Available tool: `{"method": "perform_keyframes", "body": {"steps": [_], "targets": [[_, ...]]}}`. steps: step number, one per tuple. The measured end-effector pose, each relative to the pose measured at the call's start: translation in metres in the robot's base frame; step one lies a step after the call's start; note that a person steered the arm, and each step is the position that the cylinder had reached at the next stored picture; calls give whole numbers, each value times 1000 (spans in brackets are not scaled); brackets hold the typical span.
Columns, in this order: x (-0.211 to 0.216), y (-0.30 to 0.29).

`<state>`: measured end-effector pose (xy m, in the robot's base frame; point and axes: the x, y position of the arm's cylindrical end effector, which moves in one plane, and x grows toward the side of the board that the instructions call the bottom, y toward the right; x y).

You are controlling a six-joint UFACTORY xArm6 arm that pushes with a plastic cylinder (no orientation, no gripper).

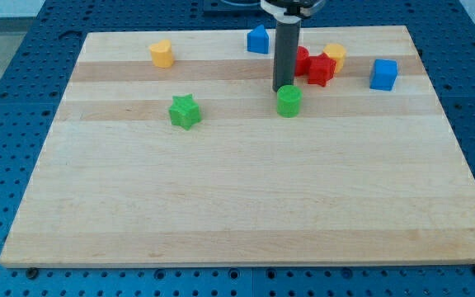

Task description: Move your arm closer to the yellow heart

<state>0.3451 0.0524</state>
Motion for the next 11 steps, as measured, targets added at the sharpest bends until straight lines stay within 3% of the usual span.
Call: {"method": "perform_keyframes", "body": {"steps": [7, 11], "targets": [[0, -97], [2, -106]]}}
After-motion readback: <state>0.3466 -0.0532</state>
